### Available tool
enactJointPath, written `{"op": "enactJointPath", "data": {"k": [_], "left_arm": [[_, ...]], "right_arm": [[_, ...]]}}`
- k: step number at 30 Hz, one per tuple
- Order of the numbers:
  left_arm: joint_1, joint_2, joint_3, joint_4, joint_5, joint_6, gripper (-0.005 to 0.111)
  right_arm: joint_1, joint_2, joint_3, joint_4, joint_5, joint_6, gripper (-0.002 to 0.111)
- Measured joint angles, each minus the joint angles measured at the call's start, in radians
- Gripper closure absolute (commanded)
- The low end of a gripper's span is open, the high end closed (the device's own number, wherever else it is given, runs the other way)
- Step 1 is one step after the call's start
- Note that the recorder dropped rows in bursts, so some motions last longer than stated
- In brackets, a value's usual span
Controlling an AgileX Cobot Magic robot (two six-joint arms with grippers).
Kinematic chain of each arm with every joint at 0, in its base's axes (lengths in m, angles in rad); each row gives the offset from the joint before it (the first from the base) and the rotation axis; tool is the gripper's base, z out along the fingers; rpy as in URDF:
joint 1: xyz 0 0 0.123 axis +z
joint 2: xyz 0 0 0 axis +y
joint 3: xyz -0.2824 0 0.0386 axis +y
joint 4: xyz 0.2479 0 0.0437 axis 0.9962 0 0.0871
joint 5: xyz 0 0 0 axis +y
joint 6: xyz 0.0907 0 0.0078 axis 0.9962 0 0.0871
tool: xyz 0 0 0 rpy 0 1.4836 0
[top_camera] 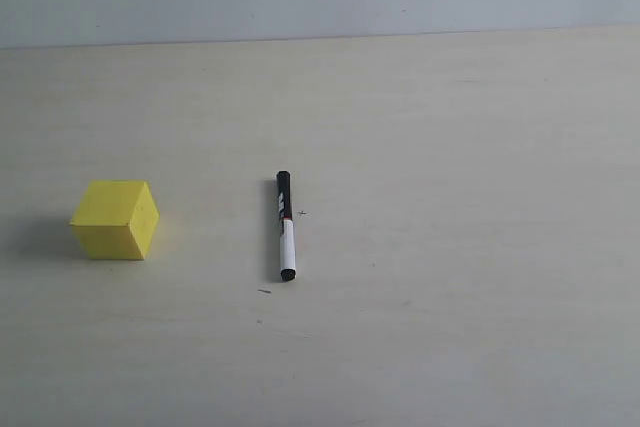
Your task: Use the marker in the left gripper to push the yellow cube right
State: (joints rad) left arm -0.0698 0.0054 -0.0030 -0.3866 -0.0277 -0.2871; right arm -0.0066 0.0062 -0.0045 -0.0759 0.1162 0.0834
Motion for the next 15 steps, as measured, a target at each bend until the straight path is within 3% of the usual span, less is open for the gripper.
{"op": "enactJointPath", "data": {"k": [5, 9, 15], "left_arm": [[0.0, 0.0, 0.0, 0.016, 0.093, 0.015, 0.107], [0.0, 0.0, 0.0, 0.062, 0.105, 0.13, 0.107], [0.0, 0.0, 0.002, -0.009, -0.042, 0.117, 0.107]], "right_arm": [[0.0, 0.0, 0.0, 0.0, 0.0, 0.0, 0.108], [0.0, 0.0, 0.0, 0.0, 0.0, 0.0, 0.108], [0.0, 0.0, 0.0, 0.0, 0.0, 0.0, 0.108]]}}
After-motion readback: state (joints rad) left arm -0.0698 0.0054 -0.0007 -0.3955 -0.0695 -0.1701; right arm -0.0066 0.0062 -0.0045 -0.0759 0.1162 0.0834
